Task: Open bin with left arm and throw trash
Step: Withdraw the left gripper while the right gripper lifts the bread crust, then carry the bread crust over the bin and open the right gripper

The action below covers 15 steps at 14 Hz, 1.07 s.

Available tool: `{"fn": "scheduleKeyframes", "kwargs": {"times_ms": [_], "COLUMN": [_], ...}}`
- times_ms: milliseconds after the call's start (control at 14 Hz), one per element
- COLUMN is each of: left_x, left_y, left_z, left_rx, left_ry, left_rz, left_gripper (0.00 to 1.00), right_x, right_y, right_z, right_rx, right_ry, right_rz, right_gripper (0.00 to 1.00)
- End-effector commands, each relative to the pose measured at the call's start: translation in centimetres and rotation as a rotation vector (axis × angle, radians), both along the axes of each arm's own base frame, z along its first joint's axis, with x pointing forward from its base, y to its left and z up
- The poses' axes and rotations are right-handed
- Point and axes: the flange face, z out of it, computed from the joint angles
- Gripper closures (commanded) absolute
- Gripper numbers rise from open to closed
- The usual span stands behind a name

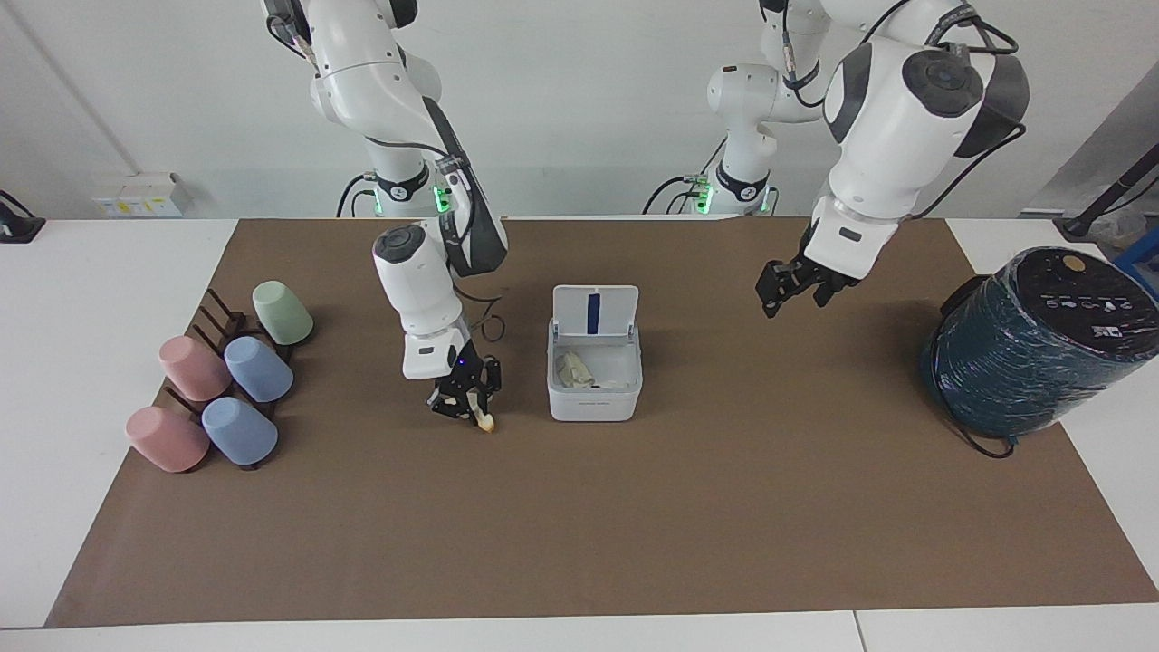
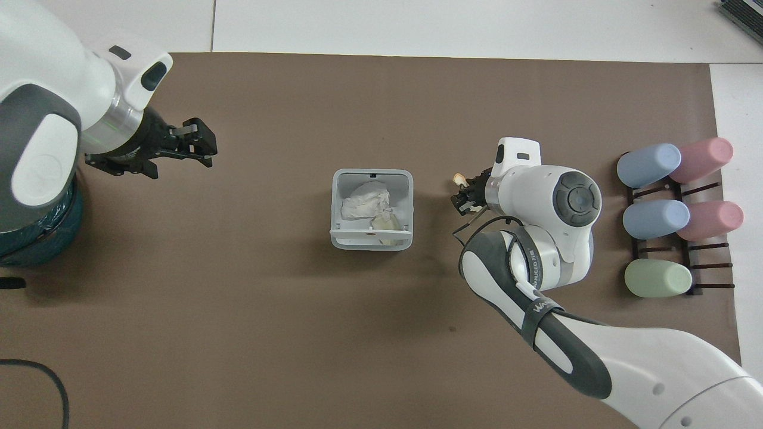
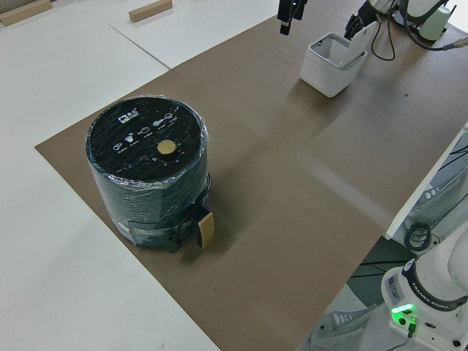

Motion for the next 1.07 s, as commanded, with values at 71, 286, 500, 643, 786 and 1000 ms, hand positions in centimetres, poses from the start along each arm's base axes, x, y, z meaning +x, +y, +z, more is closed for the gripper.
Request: {"fn": "scheduleKeyframes", "kwargs": {"times_ms": [71, 286, 500, 643, 786, 1000], "left_x": [-1.3, -1.6, -2.1, -2.3, -2.2, -2.4], "left_y": [5.0, 8.2, 11.1, 12.6, 11.8, 10.0], "left_z": [2.2, 2.8, 3.3, 3.5, 3.5, 3.5], "left_rx": [0.038, 0.070, 0.070, 0.068, 0.069, 0.069], "left_ry": [0.012, 0.026, 0.028, 0.025, 0.017, 0.017], "left_rz": [-0.093, -0.165, -0.174, -0.193, -0.200, -0.219], "left_gripper": [0.17, 0.14, 0.11, 0.11, 0.10, 0.08], "right_x": [-0.4, 1.0, 2.1, 1.5, 1.1, 0.4], "right_y": [-0.8, 1.5, 6.2, 9.1, 12.5, 15.8], "right_z": [6.4, 11.5, 15.0, 14.9, 15.1, 13.3], "right_rx": [0.039, 0.106, 0.180, 0.209, 0.270, 0.296], "right_ry": [0.032, 0.092, 0.087, 0.095, 0.091, 0.087], "right_rz": [-0.162, -0.344, -0.390, -0.387, -0.371, -0.362], "right_gripper": [1.00, 1.00, 1.00, 1.00, 1.00, 1.00]}}
